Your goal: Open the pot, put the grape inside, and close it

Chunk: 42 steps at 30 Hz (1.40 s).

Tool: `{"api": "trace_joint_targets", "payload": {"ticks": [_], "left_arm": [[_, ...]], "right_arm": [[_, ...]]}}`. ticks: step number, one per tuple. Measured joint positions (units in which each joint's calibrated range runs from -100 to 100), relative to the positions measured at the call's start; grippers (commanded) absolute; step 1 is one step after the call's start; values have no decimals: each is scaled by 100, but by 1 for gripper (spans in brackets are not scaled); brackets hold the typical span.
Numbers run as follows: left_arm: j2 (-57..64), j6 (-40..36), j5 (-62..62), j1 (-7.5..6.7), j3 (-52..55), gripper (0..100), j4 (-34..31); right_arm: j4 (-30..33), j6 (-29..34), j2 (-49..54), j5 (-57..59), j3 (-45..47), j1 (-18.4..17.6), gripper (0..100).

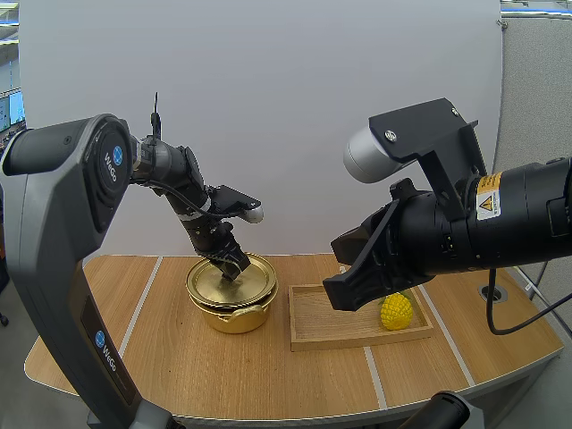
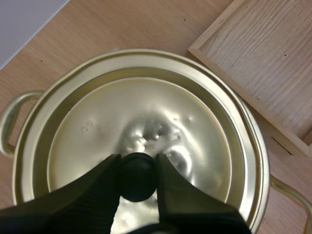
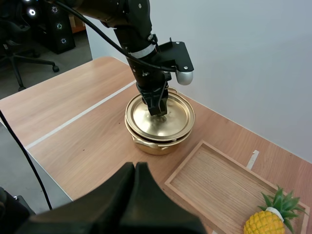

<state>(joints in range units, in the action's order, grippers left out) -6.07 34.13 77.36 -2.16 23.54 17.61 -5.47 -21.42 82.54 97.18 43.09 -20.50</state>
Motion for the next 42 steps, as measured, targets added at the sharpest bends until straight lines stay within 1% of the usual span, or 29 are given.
{"api": "trace_joint_targets", "payload": {"ticks": [22, 33, 37, 42], "left_arm": [[-50, 41, 122, 0, -27, 0, 43], [769, 44, 182, 0, -1, 0, 55], [784, 44, 422, 0, 13, 0, 55], [636, 44, 271, 0, 194, 0, 55]], "right_arm": [[0, 0, 0, 0, 0, 0, 0], [0, 0, 0, 0, 0, 0, 0], [0, 0, 0, 0, 0, 0, 0], [0, 0, 0, 0, 0, 0, 0]]}}
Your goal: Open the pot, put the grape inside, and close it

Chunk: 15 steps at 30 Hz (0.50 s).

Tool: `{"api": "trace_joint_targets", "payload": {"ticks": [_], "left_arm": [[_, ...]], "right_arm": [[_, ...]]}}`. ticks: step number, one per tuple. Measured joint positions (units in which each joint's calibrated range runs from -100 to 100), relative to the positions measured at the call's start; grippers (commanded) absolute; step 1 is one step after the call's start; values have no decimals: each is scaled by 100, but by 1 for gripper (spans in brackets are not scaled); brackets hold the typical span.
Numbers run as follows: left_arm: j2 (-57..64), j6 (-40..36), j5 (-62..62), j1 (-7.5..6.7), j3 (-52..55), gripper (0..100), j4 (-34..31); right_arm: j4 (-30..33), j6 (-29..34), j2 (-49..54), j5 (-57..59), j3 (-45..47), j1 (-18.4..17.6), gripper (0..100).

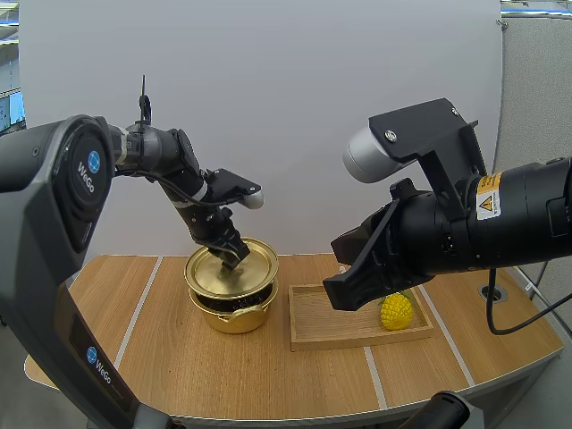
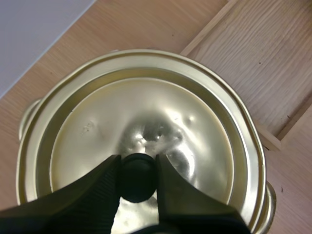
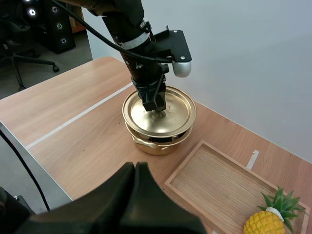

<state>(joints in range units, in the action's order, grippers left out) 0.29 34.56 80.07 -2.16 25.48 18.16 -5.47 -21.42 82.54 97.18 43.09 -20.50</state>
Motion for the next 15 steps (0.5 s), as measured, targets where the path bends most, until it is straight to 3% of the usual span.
{"api": "trace_joint_targets", "payload": {"ticks": [15], "left_arm": [[-475, 0, -397, 0, 125, 0, 56]], "right_arm": [[0, 0, 0, 0, 0, 0, 0]]}}
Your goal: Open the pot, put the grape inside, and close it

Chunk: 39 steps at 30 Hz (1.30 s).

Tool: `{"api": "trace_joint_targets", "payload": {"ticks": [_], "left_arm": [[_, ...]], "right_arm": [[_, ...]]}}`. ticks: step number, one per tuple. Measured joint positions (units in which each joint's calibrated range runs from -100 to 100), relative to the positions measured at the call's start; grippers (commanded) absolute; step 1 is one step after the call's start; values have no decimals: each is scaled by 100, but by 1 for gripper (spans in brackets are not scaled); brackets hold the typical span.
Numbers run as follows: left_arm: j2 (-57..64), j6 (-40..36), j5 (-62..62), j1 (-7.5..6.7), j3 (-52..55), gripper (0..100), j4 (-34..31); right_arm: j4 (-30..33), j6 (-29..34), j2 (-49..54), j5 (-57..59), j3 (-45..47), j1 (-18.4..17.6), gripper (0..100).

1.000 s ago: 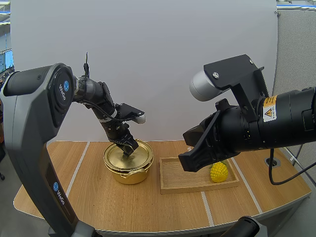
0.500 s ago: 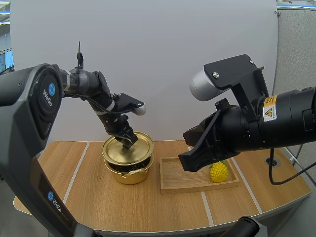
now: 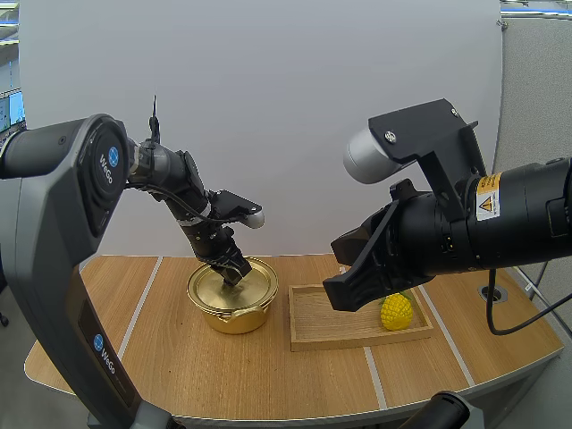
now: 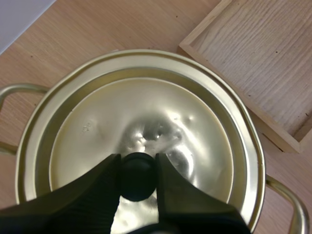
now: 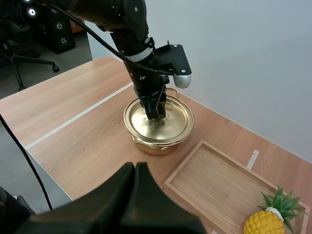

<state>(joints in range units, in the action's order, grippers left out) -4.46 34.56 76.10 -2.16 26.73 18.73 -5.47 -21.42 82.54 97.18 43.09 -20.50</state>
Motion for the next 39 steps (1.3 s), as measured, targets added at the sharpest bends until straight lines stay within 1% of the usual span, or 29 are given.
{"api": "trace_joint_targets", "payload": {"ticks": [6, 8, 10, 12, 13, 14, 15, 16, 27, 32, 35, 36, 39], "left_arm": [[-4, 0, -15, 0, 0, 0, 4], [-4, 0, -15, 0, 0, 7, 13], [-4, 0, 3, 0, 0, 21, 13], [-4, 0, 20, 0, 0, 42, 25], [-17, 0, 20, 0, 0, 58, 25], [-15, 8, 43, 0, 0, 81, 33], [-15, 8, 71, 0, 0, 97, 33], [-29, 8, 143, 0, 0, 100, 33], [-54, -47, 243, 0, 0, 100, 33], [75, -68, 720, 0, -162, 100, 33], [565, -109, 874, 0, -290, 100, 33], [565, -109, 898, 0, -308, 100, 33], [1229, -134, 1086, 0, -464, 100, 33]], "right_arm": [[0, 0, 0, 0, 0, 0, 0], [0, 0, 0, 0, 0, 0, 0], [0, 0, 0, 0, 0, 0, 0], [0, 0, 0, 0, 0, 0, 0], [0, 0, 0, 0, 0, 0, 0], [0, 0, 0, 0, 0, 0, 0], [0, 0, 0, 0, 0, 0, 0], [0, 0, 0, 0, 0, 0, 0], [0, 0, 0, 0, 0, 0, 0], [0, 0, 0, 0, 0, 0, 0], [0, 0, 0, 6, 0, 0, 0], [0, 0, 0, 6, 0, 0, 0], [0, 0, 0, 20, 0, 0, 0]]}}
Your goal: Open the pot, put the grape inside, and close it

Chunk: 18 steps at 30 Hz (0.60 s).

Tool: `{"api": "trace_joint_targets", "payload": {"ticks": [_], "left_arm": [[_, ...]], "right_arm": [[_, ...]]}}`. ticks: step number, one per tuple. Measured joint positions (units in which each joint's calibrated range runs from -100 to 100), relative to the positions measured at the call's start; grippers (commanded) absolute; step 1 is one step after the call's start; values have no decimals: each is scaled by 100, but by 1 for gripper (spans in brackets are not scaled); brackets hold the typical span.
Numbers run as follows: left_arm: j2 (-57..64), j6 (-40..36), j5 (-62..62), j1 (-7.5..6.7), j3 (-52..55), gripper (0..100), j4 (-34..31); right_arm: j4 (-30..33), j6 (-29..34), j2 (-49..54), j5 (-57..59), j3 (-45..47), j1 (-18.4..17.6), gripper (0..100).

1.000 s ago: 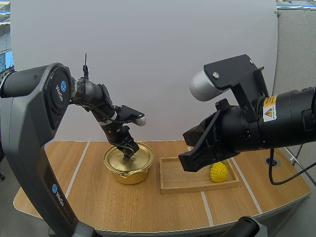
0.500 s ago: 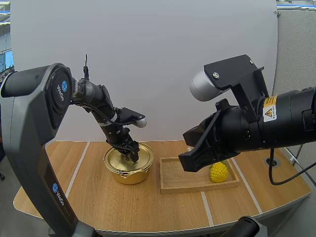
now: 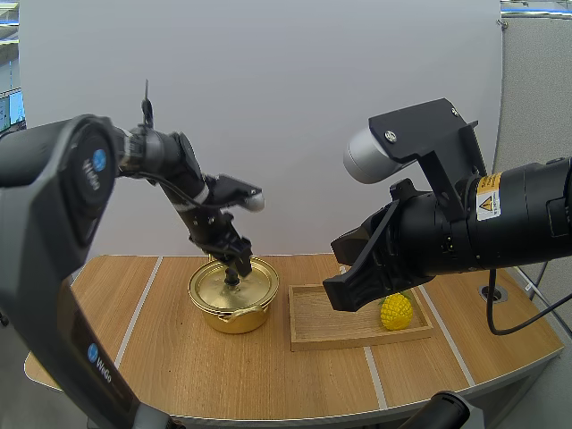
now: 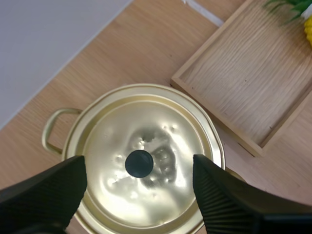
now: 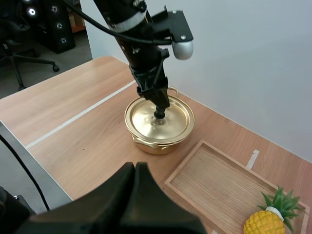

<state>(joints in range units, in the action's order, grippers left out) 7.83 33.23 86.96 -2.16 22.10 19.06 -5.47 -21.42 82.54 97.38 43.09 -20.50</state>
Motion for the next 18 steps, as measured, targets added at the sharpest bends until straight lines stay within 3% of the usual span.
{"api": "trace_joint_targets", "payload": {"ticks": [18], "left_arm": [[3946, -8, 341, 0, -218, 100, -199]], "right_arm": [[0, 0, 0, 0, 0, 0, 0]]}}
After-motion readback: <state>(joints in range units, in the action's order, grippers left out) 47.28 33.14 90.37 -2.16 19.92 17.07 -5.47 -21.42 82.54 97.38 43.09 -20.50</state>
